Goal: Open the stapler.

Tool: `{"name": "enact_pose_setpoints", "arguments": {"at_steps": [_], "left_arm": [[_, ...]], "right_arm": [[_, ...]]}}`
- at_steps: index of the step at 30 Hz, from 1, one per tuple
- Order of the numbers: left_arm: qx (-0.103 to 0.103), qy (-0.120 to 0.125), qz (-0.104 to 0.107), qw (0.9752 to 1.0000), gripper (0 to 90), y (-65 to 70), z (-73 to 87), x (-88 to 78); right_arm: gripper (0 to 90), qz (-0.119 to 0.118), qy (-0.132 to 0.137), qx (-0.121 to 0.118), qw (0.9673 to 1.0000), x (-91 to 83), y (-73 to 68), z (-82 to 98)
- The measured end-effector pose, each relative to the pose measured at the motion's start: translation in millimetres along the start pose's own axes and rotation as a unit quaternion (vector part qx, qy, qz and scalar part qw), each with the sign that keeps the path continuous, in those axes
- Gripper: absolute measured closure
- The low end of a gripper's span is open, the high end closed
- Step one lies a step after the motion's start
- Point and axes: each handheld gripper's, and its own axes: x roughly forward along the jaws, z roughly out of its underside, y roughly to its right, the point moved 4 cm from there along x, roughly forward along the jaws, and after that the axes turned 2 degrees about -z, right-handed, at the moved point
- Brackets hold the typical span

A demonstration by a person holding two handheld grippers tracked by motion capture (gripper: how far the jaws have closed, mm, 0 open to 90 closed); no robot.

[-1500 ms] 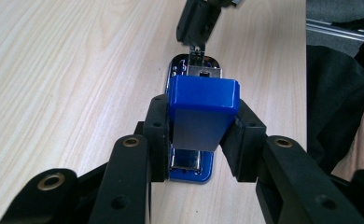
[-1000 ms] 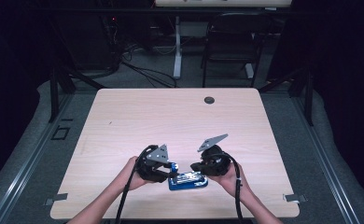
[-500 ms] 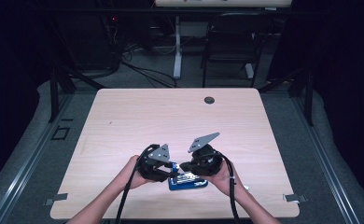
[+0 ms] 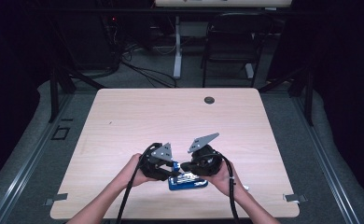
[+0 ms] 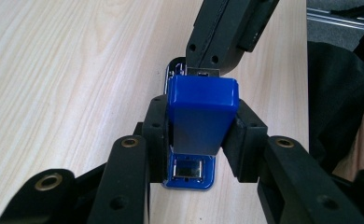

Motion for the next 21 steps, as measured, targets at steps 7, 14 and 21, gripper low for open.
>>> {"name": "enact_pose_setpoints", "arguments": {"at_steps": [7,14,21], "left_arm": [[0.006,-0.003,-0.007,1.0,62.5,1.4,-7.2,8.6],[0.011,-0.007,-0.002,0.9999,65.1,2.1,-7.0,10.7],[0.009,-0.001,0.0,1.0,65.3,1.3,-2.1,6.6]], "right_arm": [[90.0,-0.001,-0.001,-0.003,1.0,0.5,-1.2,-0.3],[90.0,-0.006,0.003,-0.002,1.0,-3.0,0.6,0.1],[90.0,0.028,-0.041,0.017,0.9986,-4.8,21.8,17.1]]}}
